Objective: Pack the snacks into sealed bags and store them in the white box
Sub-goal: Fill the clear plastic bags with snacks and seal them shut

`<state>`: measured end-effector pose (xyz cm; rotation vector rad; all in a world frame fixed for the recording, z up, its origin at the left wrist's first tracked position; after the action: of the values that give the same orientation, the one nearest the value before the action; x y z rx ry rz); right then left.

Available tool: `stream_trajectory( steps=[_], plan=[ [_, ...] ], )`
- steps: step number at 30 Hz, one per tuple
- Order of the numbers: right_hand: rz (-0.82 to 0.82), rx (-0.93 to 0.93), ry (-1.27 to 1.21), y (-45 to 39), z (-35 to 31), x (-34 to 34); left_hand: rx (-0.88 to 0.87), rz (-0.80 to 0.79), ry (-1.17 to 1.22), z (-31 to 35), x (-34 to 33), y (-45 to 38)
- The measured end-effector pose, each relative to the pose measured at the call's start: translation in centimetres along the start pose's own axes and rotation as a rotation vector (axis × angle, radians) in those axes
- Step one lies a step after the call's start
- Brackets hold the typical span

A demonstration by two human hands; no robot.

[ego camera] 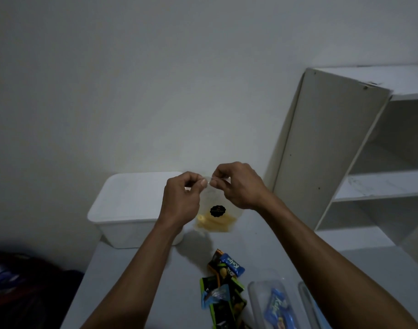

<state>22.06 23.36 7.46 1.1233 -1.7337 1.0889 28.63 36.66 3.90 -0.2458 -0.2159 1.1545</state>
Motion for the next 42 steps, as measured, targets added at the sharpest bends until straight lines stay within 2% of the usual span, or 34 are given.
stream_trajectory(
  steps=[8, 14, 20, 27, 32, 33, 35, 42],
  plan=[
    [-0.037, -0.025, 0.050, 0.6, 0.6, -0.3, 0.004, 0.005, -0.010, -0.4, 0.9, 0.5],
    [-0.036, -0.027, 0.025, 0.8, 0.8, -0.7, 0.043, -0.084, 0.053, -0.7, -0.2, 1.1],
    [-0.035, -0.031, 0.008, 1.0, 1.5, -0.5, 0.051, 0.044, 0.067, -0.8, 0.5, 1.2],
    [-0.023, 0.007, 0.015, 0.8, 0.9, -0.6, 0.023, -0.022, 0.101, -0.4, 0.2, 1.4],
    [-0.027, -0.020, -0.027, 1.3, 1.8, -0.3, 0.032, 0.073, 0.152, -0.5, 0.3, 1.1],
    [-0.020, -0.018, -0.010, 1.4, 1.9, -0.4, 0.041, 0.072, 0.151, -0.7, 0.3, 1.3],
    [0.025, -0.107, -0.030, 3.9, 5.8, 1.1, 0.083, -0.035, 0.145, -0.9, -4.3, 2.1],
    [0.038, -0.123, -0.078, 3.9, 7.1, 1.3, 0.087, -0.035, 0.173, -1.1, -4.2, 1.7]
  ],
)
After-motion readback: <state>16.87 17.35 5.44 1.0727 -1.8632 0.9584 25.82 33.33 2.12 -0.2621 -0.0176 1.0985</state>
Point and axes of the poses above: each hand's wrist, its own y-axis away from the middle knuckle, its own x-axis out of the back of the hand, z = x × y, the point moved 9 cm from there along -y, towards the middle knuckle, and after that the axes turned 13 degrees about y, right-handed, at the moved point
